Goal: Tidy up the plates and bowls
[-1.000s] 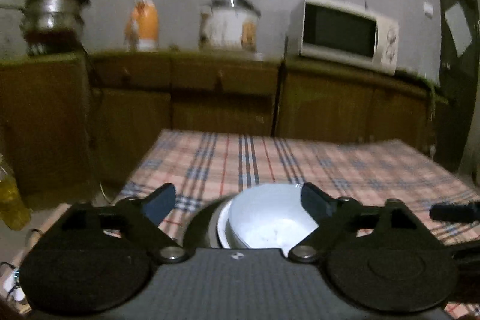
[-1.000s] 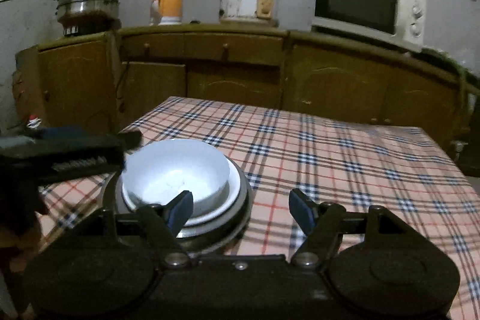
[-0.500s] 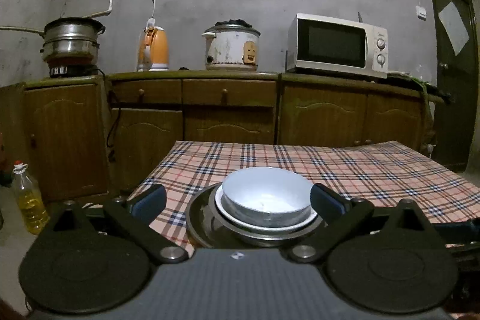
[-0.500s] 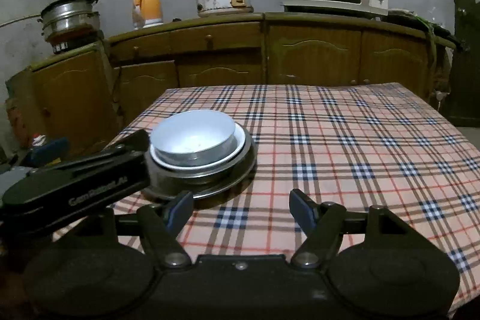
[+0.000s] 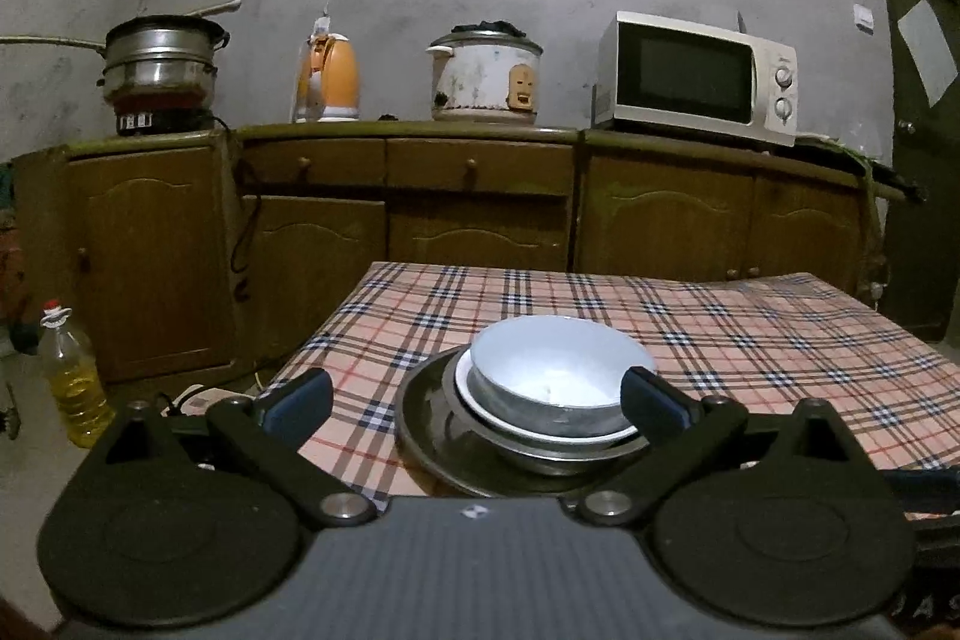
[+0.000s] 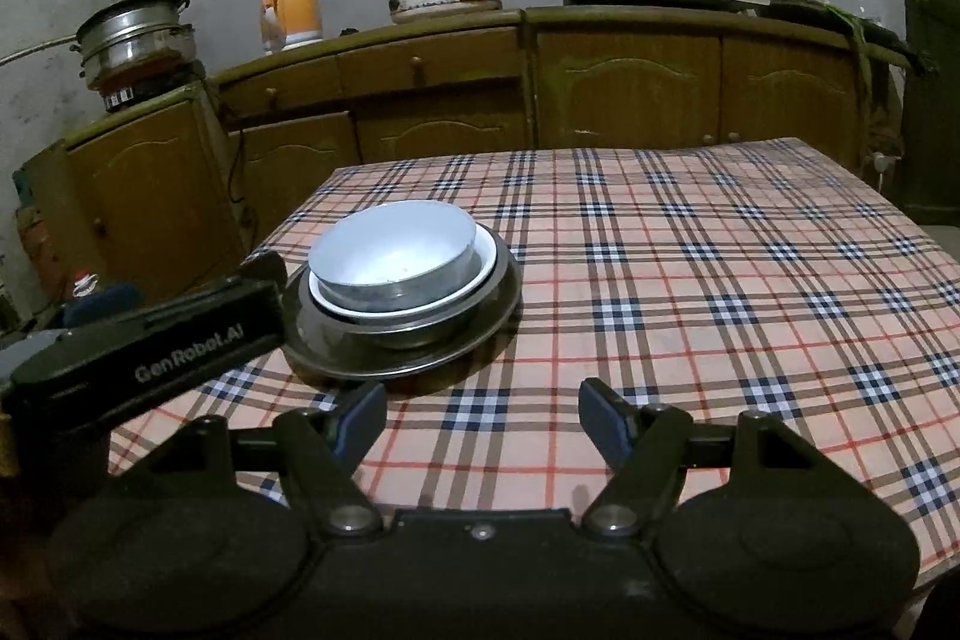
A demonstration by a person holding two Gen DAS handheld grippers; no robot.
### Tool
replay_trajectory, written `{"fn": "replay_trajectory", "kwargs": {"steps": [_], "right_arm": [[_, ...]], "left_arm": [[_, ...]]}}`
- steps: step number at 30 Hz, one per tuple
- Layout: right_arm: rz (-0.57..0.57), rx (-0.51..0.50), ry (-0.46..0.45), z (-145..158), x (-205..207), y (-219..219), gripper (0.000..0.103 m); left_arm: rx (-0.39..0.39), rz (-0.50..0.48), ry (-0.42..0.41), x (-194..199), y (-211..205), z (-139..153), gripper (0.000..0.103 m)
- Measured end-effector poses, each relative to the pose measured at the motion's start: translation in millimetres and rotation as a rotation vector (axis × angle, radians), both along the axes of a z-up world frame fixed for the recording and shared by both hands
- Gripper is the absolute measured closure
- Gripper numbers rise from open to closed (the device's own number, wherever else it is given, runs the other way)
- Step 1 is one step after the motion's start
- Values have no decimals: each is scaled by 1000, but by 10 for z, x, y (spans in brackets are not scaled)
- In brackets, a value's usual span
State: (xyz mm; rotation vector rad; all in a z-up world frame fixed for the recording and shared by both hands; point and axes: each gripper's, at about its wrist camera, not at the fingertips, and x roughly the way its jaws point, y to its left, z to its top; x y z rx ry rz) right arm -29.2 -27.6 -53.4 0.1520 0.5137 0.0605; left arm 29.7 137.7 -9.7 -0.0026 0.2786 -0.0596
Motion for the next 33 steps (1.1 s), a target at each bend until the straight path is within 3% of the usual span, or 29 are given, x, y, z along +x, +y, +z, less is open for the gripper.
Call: {"fn": "replay_trajectory", "kwargs": {"steps": [17, 33], "right_arm": [[-50, 22, 17, -96, 6, -91, 19], [-59, 42, 36, -133, 22, -127, 19]], "left_arm": [[74, -65, 10, -26, -240, -40, 0], [86, -70, 23, 2, -321, -55, 0]]}}
